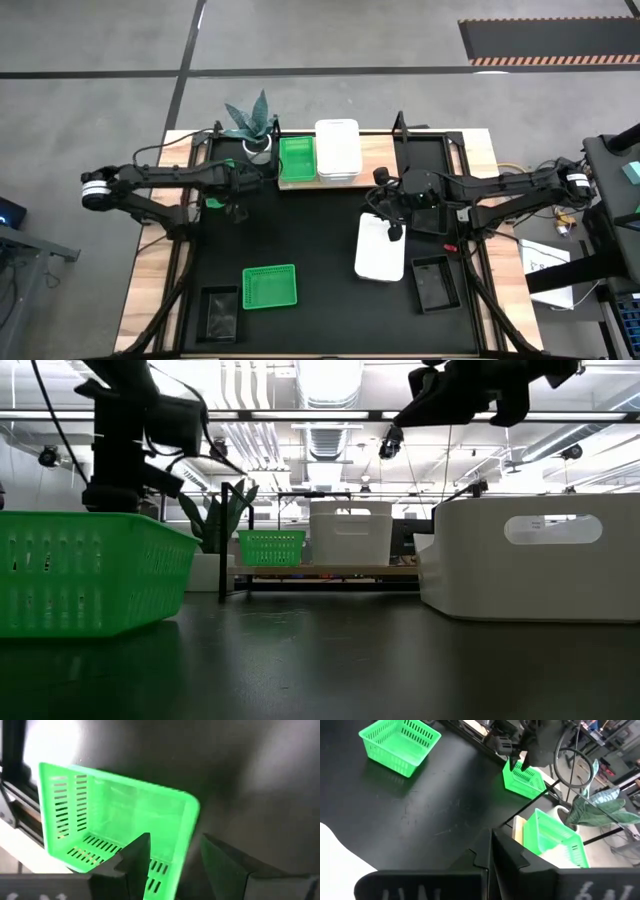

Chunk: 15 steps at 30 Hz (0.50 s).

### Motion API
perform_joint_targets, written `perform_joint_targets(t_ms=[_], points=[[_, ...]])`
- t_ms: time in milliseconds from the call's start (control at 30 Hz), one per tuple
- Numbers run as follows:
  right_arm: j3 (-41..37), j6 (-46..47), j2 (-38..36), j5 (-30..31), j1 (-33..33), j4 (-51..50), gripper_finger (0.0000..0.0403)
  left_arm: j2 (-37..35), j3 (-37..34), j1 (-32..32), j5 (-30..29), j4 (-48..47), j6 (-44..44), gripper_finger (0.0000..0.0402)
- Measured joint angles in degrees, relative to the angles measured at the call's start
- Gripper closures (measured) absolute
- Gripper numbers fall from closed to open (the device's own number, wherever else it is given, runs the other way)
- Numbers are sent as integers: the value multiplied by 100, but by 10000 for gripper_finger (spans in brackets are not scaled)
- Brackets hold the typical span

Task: Stack baskets on shelf by color
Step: Stack the top green bin into the green bin on the shelf

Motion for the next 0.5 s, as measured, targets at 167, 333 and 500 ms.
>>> perform_joint_targets(t_ms=[167,333,500], points=[[0,-16,0,-11,-62,0,394,-2,-28,242,275,89,333,242],[0,-55,0,-11,-61,0,394,-2,-72,282,284,131,435,242],[0,-33,0,-11,-61,0,394,-2,-74,282,284,261,434,242]])
